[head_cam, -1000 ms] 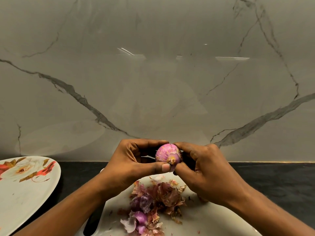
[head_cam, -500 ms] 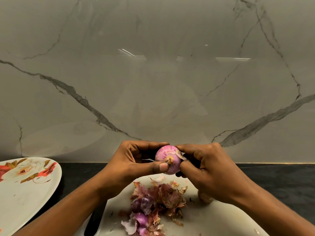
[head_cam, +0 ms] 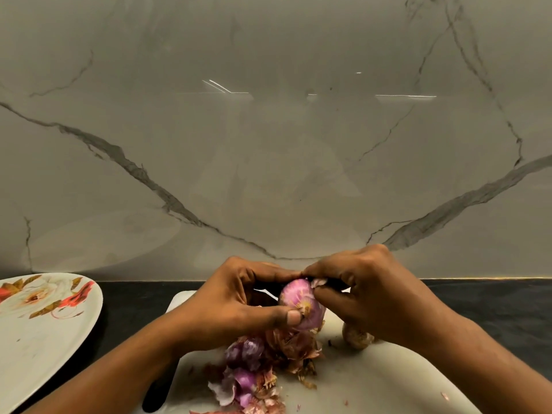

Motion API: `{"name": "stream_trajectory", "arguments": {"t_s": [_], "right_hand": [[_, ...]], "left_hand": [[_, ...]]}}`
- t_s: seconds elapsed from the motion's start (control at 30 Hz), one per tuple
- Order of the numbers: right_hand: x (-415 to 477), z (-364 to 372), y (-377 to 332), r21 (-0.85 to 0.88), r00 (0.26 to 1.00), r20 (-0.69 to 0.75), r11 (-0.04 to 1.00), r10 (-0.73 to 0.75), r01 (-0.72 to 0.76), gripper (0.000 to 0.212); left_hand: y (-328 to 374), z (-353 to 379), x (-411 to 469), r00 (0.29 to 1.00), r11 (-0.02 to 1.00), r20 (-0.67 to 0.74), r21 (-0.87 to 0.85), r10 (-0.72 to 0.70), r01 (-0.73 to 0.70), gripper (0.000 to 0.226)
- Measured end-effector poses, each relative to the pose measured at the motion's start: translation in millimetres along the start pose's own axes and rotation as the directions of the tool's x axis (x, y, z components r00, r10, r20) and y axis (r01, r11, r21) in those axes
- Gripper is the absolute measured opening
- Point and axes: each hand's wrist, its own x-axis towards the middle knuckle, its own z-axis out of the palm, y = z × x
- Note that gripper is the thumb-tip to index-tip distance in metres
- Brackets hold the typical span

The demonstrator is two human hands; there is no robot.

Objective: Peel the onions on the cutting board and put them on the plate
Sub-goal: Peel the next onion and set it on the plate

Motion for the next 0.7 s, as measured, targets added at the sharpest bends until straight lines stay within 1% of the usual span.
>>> {"name": "stream_trajectory", "arguments": {"t_s": [0.07, 0.1, 0.2, 0.27, 0.3, 0.43, 0.53, 0.6, 0.7], "right_hand": [[-0.6, 2.0, -2.0, 0.046, 0.999, 0.008, 0.998, 0.039, -0.039, 0.021], [-0.9, 3.8, -3.3, 0.089, 0.997, -0.014, 0.993, 0.08, -0.079, 0.021], [-0.1, 7.2, 0.5, 0.192, 0.955, -0.161, 0.957, 0.248, -0.216, 0.025], [1.3, 5.9, 3.8, 0.208, 0.928, -0.196, 0.938, 0.318, -0.278, 0.026], [1.9, 5.7, 4.0, 0.218, 0.927, -0.18, 0.932, 0.329, -0.289, 0.027], [2.5, 4.8, -4.6, 0.348, 0.936, -0.019, 0.88, 0.351, -0.322, 0.038], [4.4, 2.9, -4.9, 0.492, 0.913, 0.067, 0.783, 0.402, -0.38, 0.046], [5.4, 3.7, -3.0, 0.57, 0.892, 0.106, 0.708, 0.44, -0.417, 0.044], [6.1, 4.3, -3.7, 0.647, 0.883, 0.12, 0.639, 0.454, -0.416, 0.025]], "left_hand": [[-0.5, 0.4, -0.1, 1.0, 1.0, -0.01, -0.022, -0.021, 0.021, 0.044], [-1.5, -0.9, -0.2, 0.999, 0.999, -0.015, -0.033, -0.028, 0.028, 0.045], [-2.2, -5.9, 0.8, 0.997, 0.996, -0.065, -0.081, -0.03, 0.025, 0.05], [-2.3, -8.8, 1.7, 0.993, 0.991, -0.114, -0.131, -0.023, 0.008, 0.049], [-2.0, -10.1, 2.5, 0.991, 0.987, -0.135, -0.16, -0.018, -0.004, 0.05], [-2.4, -12.7, 5.5, 0.984, 0.959, -0.176, -0.279, -0.005, -0.045, 0.051], [-2.9, -13.5, 6.2, 0.985, 0.936, -0.173, -0.347, -0.006, -0.055, 0.046], [-3.0, -13.6, 6.8, 0.985, 0.93, -0.174, -0.365, -0.014, -0.051, 0.046], [-4.0, -12.9, 7.2, 0.985, 0.937, -0.172, -0.347, -0.033, -0.029, 0.049]]}}
